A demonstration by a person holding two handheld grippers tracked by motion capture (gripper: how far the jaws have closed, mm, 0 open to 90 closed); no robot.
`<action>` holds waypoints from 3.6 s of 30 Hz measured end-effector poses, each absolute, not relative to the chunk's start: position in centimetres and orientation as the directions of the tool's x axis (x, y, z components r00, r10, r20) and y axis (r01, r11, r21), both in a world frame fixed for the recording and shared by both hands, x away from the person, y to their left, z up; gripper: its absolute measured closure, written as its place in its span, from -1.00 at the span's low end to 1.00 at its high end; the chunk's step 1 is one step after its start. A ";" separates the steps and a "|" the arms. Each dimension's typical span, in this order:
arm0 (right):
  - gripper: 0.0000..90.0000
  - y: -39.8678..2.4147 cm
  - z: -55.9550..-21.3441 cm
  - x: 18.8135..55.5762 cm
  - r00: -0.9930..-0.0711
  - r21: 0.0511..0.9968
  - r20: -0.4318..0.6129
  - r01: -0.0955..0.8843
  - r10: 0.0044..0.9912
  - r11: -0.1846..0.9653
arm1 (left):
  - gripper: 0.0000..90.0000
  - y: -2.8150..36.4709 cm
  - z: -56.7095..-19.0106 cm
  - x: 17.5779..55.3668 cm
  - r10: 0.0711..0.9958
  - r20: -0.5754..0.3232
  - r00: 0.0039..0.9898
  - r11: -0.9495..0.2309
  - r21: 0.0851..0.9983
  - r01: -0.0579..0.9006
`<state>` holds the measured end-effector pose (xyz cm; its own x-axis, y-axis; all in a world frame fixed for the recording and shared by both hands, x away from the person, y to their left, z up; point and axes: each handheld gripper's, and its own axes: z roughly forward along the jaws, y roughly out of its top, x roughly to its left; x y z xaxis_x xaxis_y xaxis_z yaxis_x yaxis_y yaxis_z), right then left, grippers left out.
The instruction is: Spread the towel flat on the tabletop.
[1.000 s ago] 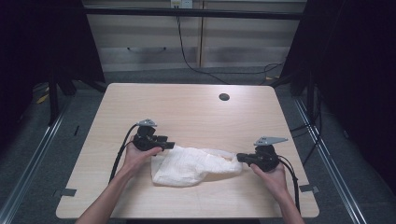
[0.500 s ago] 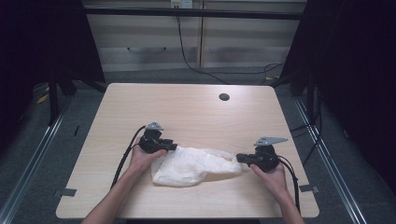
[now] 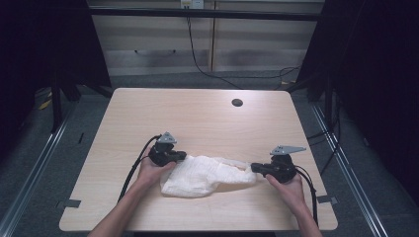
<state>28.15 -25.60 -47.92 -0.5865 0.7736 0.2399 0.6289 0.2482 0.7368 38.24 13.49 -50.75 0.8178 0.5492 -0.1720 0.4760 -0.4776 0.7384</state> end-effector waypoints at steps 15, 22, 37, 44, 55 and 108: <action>0.95 -25.6 -46.9 27.8 -0.589 0.782 0.242 0.589 0.771 0.204 | 0.95 16.8 -48.2 38.0 0.551 -0.276 0.788 -0.316 0.805 0.502; 0.96 -25.9 -44.6 28.0 -0.597 0.827 0.227 0.535 0.770 0.171 | 0.95 17.9 -45.2 36.7 0.530 -0.254 0.809 -0.266 0.857 0.443; 0.97 -25.5 -36.9 30.0 -0.635 0.907 0.177 0.401 0.752 0.125 | 0.96 21.1 -38.5 36.1 0.531 -0.207 0.822 -0.139 0.935 0.325; 0.97 -25.3 -33.7 31.6 -0.638 0.920 0.154 0.370 0.755 0.126 | 0.96 21.4 -33.3 37.3 0.553 -0.152 0.819 -0.110 0.961 0.252; 0.97 -25.2 -27.2 34.6 -0.632 0.944 0.114 0.310 0.766 0.115 | 0.96 21.3 -28.5 40.7 0.604 -0.127 0.787 -0.091 0.970 0.227; 0.93 -23.5 -45.4 25.0 -0.673 0.801 0.239 0.544 0.701 0.249 | 0.95 23.0 -45.0 28.9 0.557 -0.174 0.812 -0.275 0.884 0.378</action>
